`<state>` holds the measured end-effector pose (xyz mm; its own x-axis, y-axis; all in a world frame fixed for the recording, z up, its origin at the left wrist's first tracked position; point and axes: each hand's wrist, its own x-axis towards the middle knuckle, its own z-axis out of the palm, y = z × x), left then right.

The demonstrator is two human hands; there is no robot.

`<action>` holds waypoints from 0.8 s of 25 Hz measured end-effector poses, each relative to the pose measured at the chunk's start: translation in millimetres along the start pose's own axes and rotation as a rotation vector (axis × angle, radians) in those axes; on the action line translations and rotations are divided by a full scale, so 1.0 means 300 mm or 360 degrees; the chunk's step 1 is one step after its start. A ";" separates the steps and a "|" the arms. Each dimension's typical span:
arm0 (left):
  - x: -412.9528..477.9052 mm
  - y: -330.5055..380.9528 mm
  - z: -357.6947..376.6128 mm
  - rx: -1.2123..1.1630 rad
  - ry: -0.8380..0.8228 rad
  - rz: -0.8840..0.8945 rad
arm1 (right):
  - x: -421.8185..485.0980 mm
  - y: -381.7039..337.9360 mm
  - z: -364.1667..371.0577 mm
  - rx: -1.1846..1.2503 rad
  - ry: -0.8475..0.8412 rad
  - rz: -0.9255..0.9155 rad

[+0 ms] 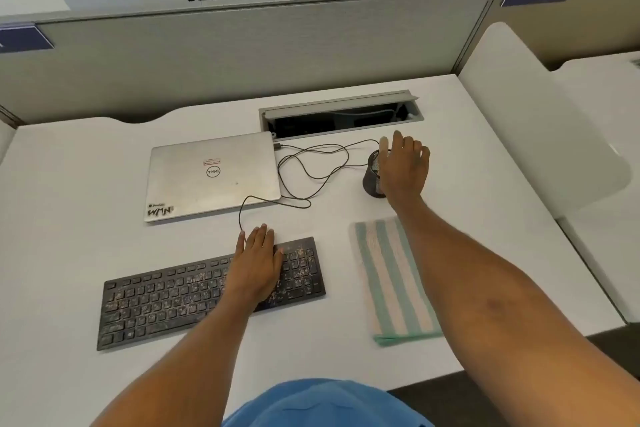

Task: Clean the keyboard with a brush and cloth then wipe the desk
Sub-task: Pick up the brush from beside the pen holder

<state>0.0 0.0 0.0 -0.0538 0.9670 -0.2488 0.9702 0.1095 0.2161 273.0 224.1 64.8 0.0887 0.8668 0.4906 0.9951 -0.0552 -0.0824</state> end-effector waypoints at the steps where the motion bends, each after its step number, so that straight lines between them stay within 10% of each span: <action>1: 0.003 0.004 0.002 0.0003 -0.0017 -0.0010 | 0.016 -0.001 0.007 0.0014 -0.0050 0.0024; 20: 0.013 0.012 0.023 -0.0063 -0.0064 -0.0063 | 0.063 -0.035 0.002 0.0157 -0.0173 -0.0031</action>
<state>4.9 2.5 -6.5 -0.0818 0.9518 -0.2957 0.9574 0.1575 0.2421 264.3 241.4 74.3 0.0587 0.9161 0.3967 0.9869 0.0065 -0.1611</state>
